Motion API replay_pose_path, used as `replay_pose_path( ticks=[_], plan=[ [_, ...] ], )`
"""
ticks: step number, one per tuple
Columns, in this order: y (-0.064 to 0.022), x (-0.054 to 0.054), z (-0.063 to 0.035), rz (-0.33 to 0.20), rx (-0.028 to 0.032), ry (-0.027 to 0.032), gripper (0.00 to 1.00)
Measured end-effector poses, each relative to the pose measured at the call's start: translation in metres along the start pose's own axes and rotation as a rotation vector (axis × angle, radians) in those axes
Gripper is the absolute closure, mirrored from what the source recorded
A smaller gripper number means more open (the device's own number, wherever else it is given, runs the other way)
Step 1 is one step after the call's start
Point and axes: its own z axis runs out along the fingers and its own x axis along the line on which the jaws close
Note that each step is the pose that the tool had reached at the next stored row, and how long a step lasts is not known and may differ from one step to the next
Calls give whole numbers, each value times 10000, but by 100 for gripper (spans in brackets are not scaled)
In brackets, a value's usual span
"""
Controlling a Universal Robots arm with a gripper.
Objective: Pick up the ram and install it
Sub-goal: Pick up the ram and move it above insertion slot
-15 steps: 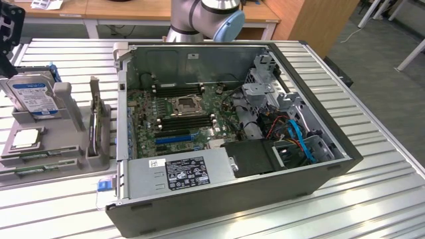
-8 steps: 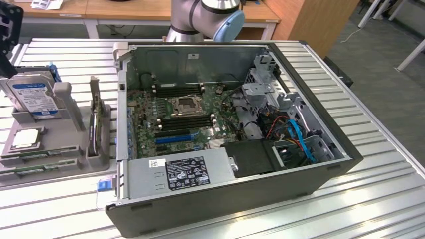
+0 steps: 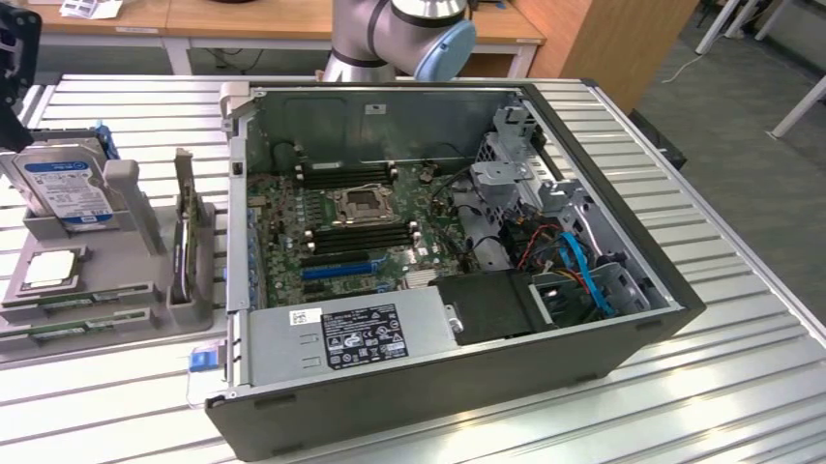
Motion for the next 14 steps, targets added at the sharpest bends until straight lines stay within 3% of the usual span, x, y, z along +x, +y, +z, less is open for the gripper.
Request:
replay_pose_path(
  ticks=[14],
  plan=[
    [0, 0, 0, -1299, -27, 59, 90]
  ],
)
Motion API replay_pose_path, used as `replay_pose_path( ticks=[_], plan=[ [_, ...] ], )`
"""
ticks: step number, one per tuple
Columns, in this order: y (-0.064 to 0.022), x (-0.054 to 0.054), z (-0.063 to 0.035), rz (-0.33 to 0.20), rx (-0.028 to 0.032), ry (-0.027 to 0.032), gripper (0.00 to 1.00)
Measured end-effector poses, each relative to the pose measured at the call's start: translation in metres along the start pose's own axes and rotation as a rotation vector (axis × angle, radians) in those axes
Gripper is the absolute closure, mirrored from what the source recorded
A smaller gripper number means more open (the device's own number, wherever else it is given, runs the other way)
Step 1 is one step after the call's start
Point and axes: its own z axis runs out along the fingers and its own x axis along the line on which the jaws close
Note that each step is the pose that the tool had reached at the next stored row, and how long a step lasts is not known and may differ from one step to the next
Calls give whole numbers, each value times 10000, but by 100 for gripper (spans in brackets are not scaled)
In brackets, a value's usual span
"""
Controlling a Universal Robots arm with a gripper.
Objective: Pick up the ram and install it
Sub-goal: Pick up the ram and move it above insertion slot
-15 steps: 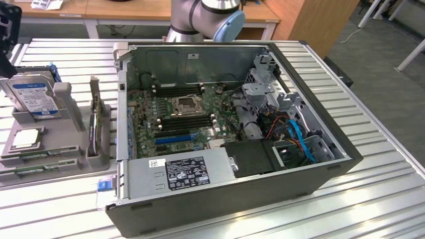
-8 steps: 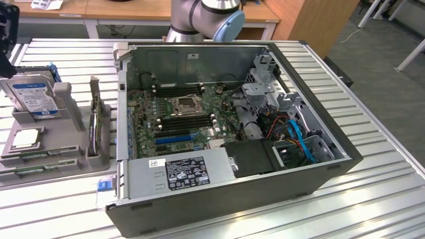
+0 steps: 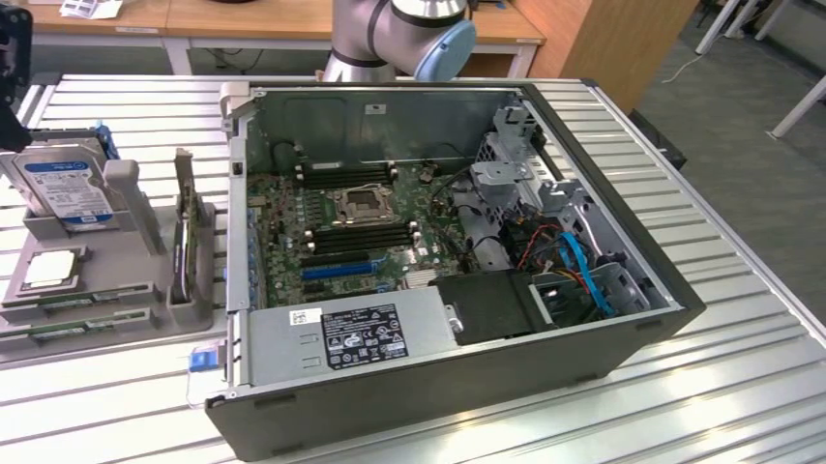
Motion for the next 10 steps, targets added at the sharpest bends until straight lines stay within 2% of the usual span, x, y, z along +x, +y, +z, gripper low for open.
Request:
replay_pose_path(
  ticks=[10],
  plan=[
    [0, 0, 0, -1191, -23, 53, 90]
  ],
)
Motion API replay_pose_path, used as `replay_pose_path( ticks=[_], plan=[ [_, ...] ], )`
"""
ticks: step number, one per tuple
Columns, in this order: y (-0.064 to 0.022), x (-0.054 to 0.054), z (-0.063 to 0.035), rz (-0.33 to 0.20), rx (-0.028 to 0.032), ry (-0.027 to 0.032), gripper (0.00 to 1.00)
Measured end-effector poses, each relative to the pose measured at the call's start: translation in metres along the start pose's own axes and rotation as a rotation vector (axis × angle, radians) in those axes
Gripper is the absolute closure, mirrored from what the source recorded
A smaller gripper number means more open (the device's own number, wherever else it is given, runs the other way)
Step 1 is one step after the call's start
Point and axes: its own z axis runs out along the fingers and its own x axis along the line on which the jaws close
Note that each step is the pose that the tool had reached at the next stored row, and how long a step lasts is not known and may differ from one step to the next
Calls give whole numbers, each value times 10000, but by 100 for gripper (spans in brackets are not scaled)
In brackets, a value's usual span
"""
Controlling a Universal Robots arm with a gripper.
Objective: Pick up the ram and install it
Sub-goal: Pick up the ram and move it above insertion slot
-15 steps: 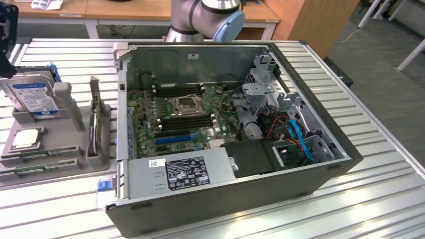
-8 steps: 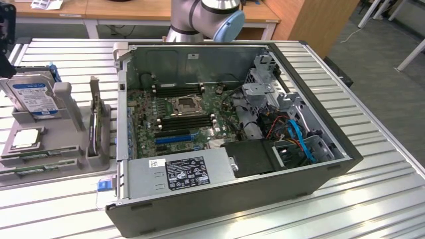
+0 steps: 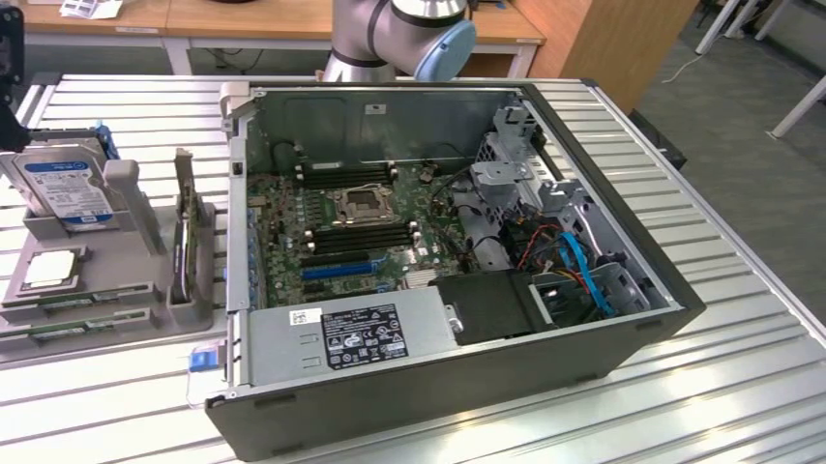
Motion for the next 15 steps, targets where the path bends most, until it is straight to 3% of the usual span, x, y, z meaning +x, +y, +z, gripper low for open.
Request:
replay_pose_path(
  ticks=[15],
  plan=[
    [0, 0, 1, -1604, -33, 72, 90]
  ],
)
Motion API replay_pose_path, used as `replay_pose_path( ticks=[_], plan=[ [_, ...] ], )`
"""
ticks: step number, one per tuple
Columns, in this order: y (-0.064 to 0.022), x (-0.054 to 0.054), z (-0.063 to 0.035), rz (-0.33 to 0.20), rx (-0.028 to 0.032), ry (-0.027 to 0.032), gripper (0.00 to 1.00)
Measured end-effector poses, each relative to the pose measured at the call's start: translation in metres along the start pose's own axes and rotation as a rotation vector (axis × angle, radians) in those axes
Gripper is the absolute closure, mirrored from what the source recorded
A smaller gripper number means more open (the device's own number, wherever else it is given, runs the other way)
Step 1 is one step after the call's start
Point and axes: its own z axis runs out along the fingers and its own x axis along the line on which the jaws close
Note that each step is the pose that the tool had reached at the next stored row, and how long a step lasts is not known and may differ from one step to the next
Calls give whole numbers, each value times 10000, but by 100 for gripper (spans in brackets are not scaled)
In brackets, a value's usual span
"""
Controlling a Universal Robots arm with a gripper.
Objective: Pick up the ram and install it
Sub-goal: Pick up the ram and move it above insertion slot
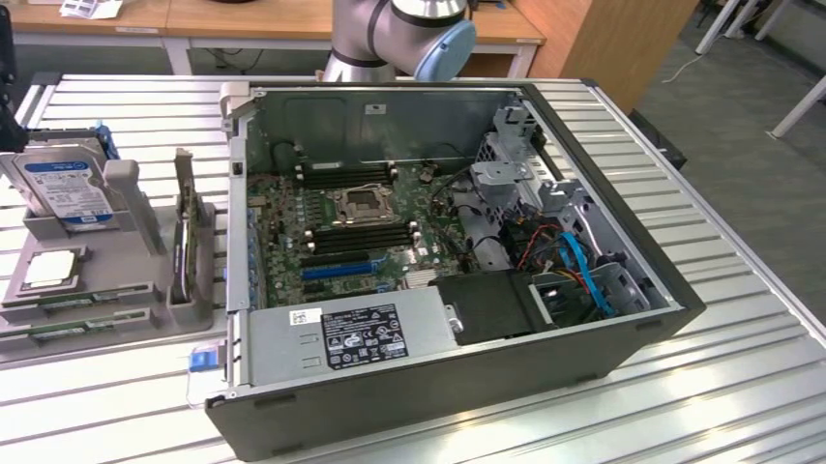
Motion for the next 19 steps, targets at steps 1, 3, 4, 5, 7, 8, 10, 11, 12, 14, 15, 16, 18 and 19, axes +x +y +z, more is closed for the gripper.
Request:
replay_pose_path(
  ticks=[1, 3, 4, 5, 7, 8, 10, 11, 12, 14, 15, 16, 18, 19],
  plan=[
    [0, 0, 0, -100, -2, 5, 90],
    [0, 0, 0, -318, -6, 14, 90],
    [0, 0, 0, -724, -15, 32, 90],
    [0, 0, 0, -762, -16, 33, 90],
    [0, 0, 0, -764, -16, 34, 90],
    [0, 0, 0, -764, -16, 34, 90],
    [0, 0, 0, -766, -16, 34, 90],
    [0, 0, 0, -785, -17, 35, 90],
    [0, 0, 0, -820, -17, 37, 90],
    [0, 0, 0, -950, -20, 43, 90],
    [0, 0, 0, -955, -21, 43, 90],
    [0, 0, 0, -956, -20, 43, 90],
    [0, 0, 1, -955, -20, 43, 90],
    [0, 0, 1, -956, -20, 43, 90]
  ],
)
